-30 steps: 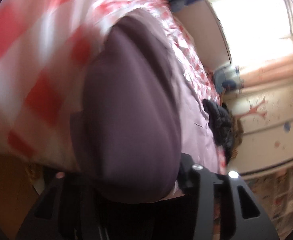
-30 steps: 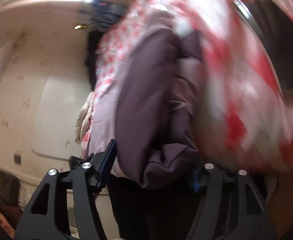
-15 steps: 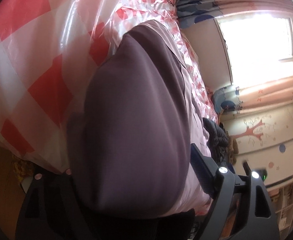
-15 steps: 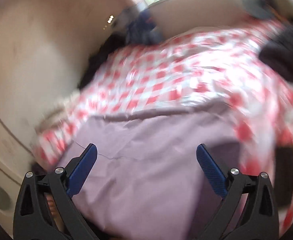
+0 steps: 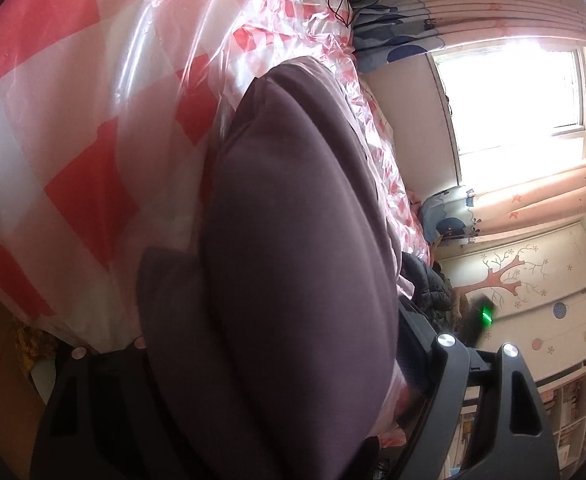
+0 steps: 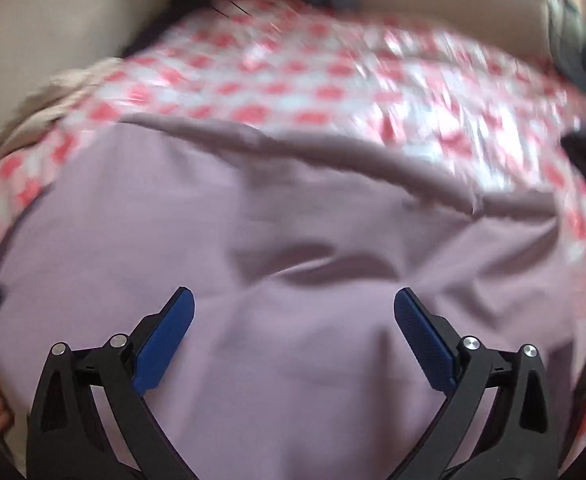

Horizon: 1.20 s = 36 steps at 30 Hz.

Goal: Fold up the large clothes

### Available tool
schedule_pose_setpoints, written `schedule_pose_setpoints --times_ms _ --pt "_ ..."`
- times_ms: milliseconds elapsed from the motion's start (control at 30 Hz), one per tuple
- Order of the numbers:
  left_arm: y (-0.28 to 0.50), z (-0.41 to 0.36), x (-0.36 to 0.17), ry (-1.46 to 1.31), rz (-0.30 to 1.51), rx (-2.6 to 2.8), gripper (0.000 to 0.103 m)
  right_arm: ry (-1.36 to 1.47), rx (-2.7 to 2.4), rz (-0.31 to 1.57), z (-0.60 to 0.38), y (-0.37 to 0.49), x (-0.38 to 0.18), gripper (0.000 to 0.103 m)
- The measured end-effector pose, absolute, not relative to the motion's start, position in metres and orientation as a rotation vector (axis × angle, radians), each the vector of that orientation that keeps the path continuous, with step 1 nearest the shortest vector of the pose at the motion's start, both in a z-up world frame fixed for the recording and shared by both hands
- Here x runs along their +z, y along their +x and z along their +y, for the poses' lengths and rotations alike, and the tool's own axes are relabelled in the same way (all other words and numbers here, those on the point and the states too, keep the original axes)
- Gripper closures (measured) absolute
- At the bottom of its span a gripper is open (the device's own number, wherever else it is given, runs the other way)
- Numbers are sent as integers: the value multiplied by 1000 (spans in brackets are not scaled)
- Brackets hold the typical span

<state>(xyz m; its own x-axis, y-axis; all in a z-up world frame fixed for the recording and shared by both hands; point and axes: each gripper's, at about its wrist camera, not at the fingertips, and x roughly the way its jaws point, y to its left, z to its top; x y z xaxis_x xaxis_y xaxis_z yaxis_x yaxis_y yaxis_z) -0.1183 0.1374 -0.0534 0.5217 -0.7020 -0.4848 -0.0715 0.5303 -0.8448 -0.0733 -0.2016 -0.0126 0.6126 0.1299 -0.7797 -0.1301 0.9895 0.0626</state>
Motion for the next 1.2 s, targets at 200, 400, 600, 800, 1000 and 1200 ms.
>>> schedule_pose_setpoints --times_ms 200,400,600,800,1000,1200 --pt "-123 139 -54 -947 947 -442 23 -186 160 976 -166 -92 -53 6" --pt "-118 140 -54 -952 947 -424 23 -147 71 866 -176 -77 5 6" --pt "-117 140 -56 -995 932 -412 24 -115 -29 1085 -209 11 -48 6" --pt "-119 141 -55 -970 930 -411 24 -58 79 958 -206 -51 -5 6" --pt "-122 138 -51 -951 896 -409 30 -198 108 978 -178 -113 -30 6" --pt "-129 133 -33 -877 872 -409 42 -136 125 908 -176 -124 -26 6"
